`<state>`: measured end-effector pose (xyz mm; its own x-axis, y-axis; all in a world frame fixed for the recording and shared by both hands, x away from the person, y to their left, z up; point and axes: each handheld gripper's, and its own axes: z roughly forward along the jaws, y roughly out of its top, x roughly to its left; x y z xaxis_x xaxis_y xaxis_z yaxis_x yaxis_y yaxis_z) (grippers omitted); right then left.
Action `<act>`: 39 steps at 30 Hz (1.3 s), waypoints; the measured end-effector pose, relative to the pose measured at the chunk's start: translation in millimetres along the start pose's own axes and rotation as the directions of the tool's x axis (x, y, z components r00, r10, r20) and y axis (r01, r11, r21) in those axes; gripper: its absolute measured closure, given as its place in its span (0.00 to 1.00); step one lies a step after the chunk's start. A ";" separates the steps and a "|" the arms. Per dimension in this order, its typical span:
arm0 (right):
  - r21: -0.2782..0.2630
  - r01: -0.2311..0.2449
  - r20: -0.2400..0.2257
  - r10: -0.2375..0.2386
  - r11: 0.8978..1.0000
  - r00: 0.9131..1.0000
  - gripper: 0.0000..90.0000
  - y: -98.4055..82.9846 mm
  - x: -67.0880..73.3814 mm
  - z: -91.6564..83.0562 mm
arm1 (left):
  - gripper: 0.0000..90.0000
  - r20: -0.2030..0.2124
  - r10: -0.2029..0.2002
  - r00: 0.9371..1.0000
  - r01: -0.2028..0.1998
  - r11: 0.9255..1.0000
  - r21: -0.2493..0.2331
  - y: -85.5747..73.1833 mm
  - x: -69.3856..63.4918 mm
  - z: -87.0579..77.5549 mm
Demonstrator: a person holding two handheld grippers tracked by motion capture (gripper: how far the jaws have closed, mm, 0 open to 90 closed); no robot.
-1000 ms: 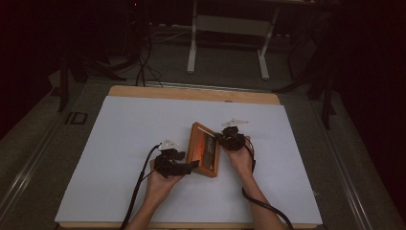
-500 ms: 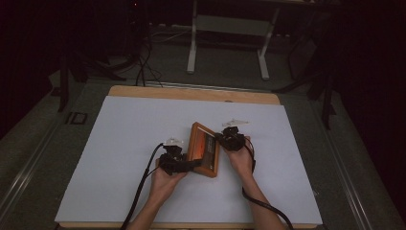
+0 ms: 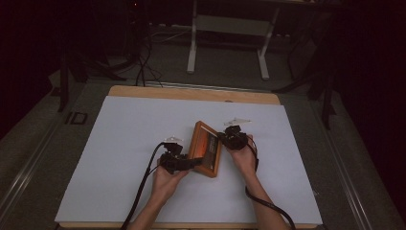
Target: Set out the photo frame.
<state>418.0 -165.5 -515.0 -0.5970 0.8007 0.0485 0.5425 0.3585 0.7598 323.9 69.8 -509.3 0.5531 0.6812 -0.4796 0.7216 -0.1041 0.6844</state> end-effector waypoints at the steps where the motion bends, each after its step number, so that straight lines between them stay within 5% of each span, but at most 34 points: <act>1: -0.003 -0.002 0.001 0.002 1.000 1.000 1.00 -0.2 -1.3 -1.7 | 0.60 -0.005 0.009 1.000 -0.009 1.000 -0.002 0.9 -2.1 0.4; 14: -0.073 -0.004 -0.014 0.003 0.997 1.000 0.96 -7.3 -19.6 -49.7 | 0.65 -0.045 0.090 0.995 -0.091 0.996 -0.019 9.3 -21.9 5.8; 29: -0.171 -0.004 -0.051 -0.005 0.985 0.999 0.84 -13.3 -18.7 -105.8 | 0.73 -0.050 0.169 0.984 -0.171 0.985 -0.036 12.5 -45.0 12.8; 39: -0.219 0.035 -0.043 -0.045 0.975 0.998 0.87 -5.5 -11.2 -133.6 | 0.76 -0.053 0.264 0.963 -0.266 0.963 -0.045 12.1 -61.8 19.6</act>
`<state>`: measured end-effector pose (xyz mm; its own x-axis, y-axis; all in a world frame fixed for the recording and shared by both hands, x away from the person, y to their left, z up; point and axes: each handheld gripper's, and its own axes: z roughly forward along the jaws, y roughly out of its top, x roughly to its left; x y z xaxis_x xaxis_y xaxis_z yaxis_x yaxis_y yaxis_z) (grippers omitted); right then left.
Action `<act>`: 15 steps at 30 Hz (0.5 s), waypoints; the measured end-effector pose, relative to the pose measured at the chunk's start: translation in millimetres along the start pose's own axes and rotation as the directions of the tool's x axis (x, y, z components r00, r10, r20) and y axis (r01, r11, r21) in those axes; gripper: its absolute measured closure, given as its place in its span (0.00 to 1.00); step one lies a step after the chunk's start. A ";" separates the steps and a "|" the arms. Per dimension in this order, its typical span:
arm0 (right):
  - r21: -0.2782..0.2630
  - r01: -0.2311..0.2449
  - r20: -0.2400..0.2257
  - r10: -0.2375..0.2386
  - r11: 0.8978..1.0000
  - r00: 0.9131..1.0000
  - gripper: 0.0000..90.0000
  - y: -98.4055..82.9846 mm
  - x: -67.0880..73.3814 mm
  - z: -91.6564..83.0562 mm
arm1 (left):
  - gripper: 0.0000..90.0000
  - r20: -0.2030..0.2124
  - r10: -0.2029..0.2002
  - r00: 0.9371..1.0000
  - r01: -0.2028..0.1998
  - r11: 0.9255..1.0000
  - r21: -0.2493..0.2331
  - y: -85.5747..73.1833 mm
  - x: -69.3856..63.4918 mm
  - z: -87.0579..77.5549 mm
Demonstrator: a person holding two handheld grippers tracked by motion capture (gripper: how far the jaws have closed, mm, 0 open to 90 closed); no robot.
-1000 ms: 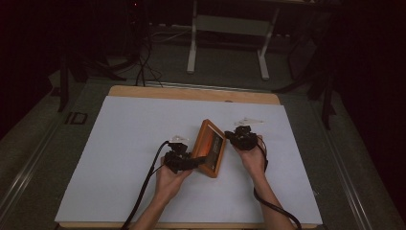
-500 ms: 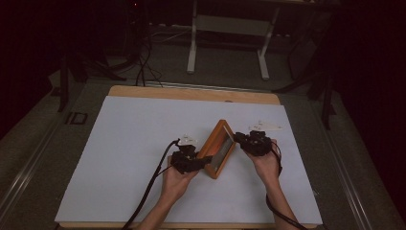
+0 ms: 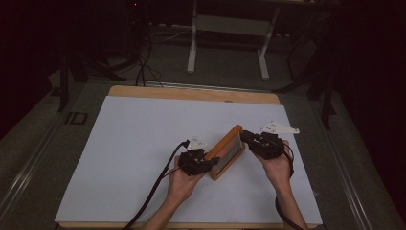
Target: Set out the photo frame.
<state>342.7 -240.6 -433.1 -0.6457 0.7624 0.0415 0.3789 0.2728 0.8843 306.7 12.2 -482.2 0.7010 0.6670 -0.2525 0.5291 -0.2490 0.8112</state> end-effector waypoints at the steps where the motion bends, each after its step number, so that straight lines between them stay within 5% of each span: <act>1: -0.003 0.001 0.004 -0.001 1.000 1.000 0.89 1.3 0.9 -1.4 | 0.76 -0.003 0.012 1.000 -0.012 1.000 0.002 0.5 -1.7 0.5; 4: -0.019 0.017 0.020 -0.016 1.000 1.000 0.99 4.6 2.7 -4.3 | 0.76 -0.009 0.032 0.999 -0.032 0.999 0.000 1.1 -5.7 2.0; 15: -0.022 0.005 0.041 -0.004 1.000 0.999 1.00 2.2 -1.1 2.4 | 0.77 0.010 0.098 0.995 -0.098 0.995 -0.019 -1.2 -10.9 2.3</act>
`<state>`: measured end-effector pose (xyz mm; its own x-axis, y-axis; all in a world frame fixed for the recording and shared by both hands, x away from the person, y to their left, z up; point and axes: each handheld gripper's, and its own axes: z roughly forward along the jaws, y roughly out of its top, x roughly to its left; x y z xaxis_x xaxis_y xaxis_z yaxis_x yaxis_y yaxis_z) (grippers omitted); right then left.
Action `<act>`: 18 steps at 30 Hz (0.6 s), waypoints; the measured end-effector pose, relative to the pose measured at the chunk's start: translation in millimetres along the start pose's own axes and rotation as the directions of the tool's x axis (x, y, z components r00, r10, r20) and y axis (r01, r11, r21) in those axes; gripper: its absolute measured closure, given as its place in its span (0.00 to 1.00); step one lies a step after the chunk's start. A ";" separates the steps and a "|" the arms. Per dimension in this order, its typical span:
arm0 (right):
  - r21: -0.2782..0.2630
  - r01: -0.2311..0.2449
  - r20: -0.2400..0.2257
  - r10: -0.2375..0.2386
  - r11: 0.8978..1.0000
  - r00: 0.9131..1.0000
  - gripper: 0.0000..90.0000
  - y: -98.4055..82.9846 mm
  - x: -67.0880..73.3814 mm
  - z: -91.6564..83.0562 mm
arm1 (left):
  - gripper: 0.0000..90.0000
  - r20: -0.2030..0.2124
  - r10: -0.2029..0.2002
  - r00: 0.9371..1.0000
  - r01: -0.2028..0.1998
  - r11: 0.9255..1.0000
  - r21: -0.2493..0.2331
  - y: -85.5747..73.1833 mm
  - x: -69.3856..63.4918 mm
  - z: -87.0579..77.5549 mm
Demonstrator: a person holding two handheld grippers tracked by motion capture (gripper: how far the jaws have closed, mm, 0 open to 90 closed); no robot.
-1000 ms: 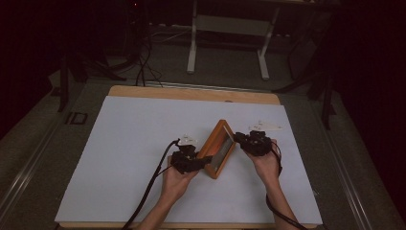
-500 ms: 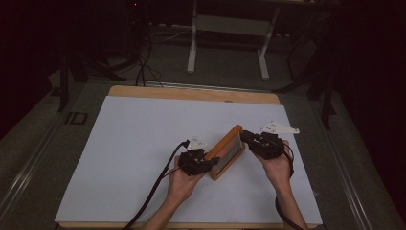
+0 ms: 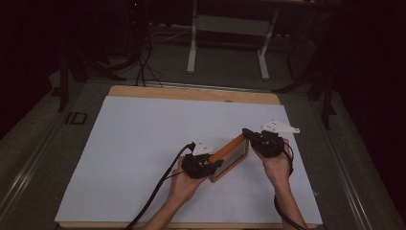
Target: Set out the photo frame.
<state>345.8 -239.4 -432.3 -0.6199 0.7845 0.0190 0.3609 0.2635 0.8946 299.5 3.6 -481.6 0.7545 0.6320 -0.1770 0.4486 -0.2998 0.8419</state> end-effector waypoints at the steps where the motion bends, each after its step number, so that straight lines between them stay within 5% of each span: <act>1: 0.006 0.005 0.004 -0.005 1.000 1.000 1.00 -1.4 0.5 0.8 | 0.76 0.003 0.010 1.000 -0.010 1.000 0.001 -0.2 0.1 -0.3; 13: 0.022 0.008 0.008 -0.008 1.000 1.000 1.00 -12.8 2.0 3.1 | 0.75 0.011 0.019 1.000 -0.019 0.999 -0.026 -3.1 -2.0 1.3; 18: 0.006 -0.009 0.005 0.009 1.000 1.000 1.00 -15.9 0.8 1.3 | 0.59 0.004 0.021 1.000 -0.021 1.000 -0.012 -14.0 -3.3 6.5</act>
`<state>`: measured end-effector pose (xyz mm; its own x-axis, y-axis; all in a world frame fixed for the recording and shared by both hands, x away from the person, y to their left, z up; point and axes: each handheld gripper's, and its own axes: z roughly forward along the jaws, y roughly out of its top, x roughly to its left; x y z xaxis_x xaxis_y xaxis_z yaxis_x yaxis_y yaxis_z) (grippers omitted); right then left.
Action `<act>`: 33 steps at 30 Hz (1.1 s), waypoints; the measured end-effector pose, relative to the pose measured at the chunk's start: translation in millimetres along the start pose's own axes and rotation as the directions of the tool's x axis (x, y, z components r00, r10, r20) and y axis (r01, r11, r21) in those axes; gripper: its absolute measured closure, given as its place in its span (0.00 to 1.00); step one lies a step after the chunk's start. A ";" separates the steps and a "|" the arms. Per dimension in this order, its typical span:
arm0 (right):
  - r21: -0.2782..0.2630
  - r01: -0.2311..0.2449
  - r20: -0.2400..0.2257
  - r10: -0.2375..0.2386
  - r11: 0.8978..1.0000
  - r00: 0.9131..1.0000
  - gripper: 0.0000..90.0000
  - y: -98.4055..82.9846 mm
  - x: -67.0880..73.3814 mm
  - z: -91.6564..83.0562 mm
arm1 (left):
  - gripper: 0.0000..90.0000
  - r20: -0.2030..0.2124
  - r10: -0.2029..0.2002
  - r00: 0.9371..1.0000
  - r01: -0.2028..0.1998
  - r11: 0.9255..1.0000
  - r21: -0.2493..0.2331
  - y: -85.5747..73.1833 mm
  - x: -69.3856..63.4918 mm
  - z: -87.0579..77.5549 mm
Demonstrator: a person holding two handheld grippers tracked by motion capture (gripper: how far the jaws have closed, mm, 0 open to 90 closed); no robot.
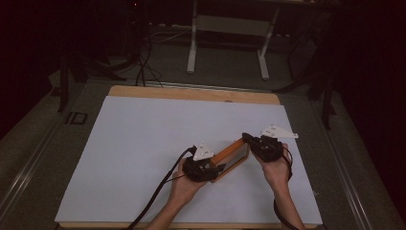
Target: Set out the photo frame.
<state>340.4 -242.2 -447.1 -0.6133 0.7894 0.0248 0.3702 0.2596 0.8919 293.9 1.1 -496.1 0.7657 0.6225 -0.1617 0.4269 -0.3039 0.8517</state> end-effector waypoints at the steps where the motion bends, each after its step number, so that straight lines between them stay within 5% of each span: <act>1: -0.003 -0.002 0.000 0.002 1.000 1.000 1.00 -0.5 0.0 -0.3 | 0.57 0.001 -0.001 1.000 0.001 1.000 0.001 -2.5 -0.4 1.0; 8: -0.018 -0.014 -0.005 0.014 1.000 1.000 1.00 -3.2 -0.9 -1.8 | 0.56 0.015 -0.007 1.000 0.007 0.999 0.036 -17.5 -2.9 8.5; 15: -0.039 -0.031 -0.007 0.030 0.999 1.000 1.00 -6.7 -1.1 -3.3 | 0.66 0.021 0.000 1.000 -0.001 0.998 0.063 -29.6 -1.1 15.3; 33: -0.047 -0.023 -0.007 0.022 0.999 1.000 1.00 -3.7 -3.5 -1.5 | 0.77 -0.002 0.047 0.999 -0.047 0.996 0.075 -24.0 -0.1 12.7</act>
<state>340.2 -246.8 -449.8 -0.6096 0.7913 0.0477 0.3505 0.2151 0.9115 289.7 -0.8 -522.9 0.7843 0.6087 -0.1201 0.4250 -0.3860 0.8188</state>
